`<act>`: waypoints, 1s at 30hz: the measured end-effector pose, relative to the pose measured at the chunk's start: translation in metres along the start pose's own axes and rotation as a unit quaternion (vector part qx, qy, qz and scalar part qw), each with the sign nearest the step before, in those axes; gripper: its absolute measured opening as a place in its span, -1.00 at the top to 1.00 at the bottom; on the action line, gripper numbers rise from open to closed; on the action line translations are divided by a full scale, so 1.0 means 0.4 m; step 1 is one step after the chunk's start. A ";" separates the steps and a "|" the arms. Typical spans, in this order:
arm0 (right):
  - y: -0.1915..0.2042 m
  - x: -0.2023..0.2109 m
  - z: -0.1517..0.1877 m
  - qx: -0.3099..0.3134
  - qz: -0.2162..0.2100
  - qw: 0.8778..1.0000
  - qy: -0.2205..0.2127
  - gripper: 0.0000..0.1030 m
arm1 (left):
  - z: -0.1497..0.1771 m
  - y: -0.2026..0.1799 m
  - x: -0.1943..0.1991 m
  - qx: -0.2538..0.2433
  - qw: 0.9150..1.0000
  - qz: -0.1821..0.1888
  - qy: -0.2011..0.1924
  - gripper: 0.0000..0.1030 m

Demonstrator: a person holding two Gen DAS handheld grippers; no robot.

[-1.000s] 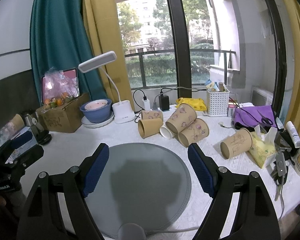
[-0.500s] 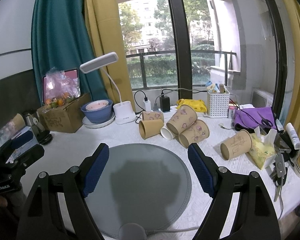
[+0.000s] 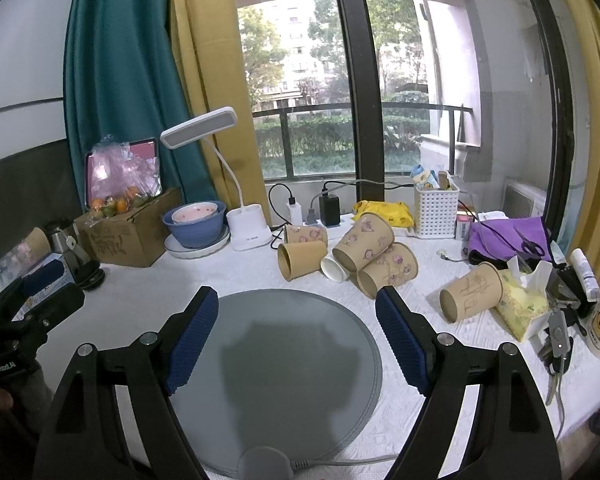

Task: Flip cup upright

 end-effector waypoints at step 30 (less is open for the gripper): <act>0.001 -0.002 -0.001 -0.002 -0.002 1.000 0.000 -0.62 | -0.001 0.001 -0.024 0.000 1.000 -0.004 -0.001 -0.88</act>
Point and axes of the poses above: each gripper's, at about its wrist camera, not at the fingertips, and x roughly against the way its jaws point, y to its left, z to its underside, the point moved 7 cm from there along -x, roughly the way its jaws point, and after that the axes turned 8 degrees about -x, right-handed, at the moved point
